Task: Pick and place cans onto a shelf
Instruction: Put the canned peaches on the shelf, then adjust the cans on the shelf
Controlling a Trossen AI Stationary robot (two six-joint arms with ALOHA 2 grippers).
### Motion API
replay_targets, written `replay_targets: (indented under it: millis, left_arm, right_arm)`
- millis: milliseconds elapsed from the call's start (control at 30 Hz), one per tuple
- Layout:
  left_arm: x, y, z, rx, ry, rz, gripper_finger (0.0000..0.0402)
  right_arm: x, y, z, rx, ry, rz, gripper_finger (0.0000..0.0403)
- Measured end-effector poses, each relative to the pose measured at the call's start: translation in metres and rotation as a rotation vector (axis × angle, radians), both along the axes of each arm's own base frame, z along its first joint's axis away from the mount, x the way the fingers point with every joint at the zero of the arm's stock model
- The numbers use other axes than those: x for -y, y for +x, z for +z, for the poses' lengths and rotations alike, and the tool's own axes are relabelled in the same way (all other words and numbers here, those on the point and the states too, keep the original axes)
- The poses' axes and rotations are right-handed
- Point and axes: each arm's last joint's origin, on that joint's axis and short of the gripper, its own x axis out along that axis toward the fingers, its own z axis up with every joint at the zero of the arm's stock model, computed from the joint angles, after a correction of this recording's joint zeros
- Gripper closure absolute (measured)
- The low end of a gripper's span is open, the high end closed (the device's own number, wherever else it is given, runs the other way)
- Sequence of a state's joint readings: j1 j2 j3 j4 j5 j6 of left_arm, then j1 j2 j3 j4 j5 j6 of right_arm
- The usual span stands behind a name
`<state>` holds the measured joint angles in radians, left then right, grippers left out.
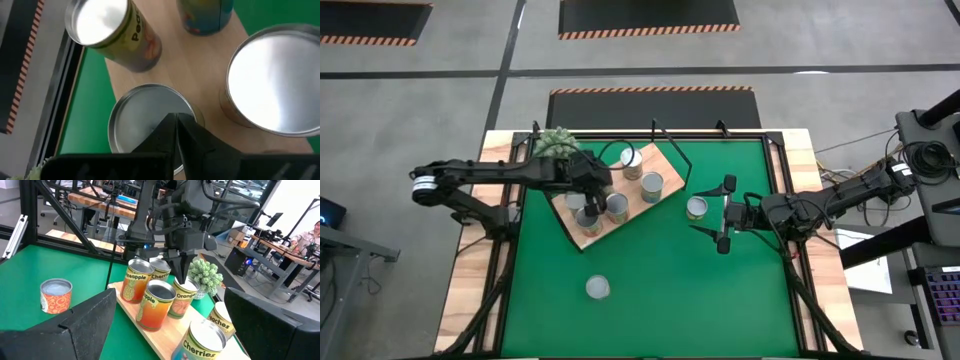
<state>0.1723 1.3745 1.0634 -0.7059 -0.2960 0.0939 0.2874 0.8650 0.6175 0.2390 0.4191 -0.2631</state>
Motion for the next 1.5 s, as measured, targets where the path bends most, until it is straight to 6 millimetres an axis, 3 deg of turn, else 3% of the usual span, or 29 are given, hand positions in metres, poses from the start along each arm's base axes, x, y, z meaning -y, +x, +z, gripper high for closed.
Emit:
replay_targets:
  millis: [267,467,667,933,1500]
  left_arm:
    - [0.003,0.008,0.023,0.132,-0.074,-0.017,0.0402]
    - [0.021,0.018,0.039,0.252,-0.182,-0.129,0.0402]
    - [0.036,0.029,0.023,0.222,-0.202,-0.122,0.0402]
    - [0.038,0.042,-0.001,0.124,-0.203,-0.102,0.0402]
    - [0.035,0.039,-0.004,0.090,-0.141,-0.037,0.0402]
  right_arm:
    - [0.000,0.000,0.000,-0.001,-0.003,0.000,0.0044]
    - [0.000,0.000,0.000,-0.004,-0.004,0.000,0.0044]
    - [0.000,0.000,0.000,-0.004,-0.004,0.001,0.0044]
    - [0.000,0.000,0.000,-0.004,-0.004,0.001,0.0044]
    - [0.000,0.000,-0.001,-0.011,-0.012,0.005,0.0044]
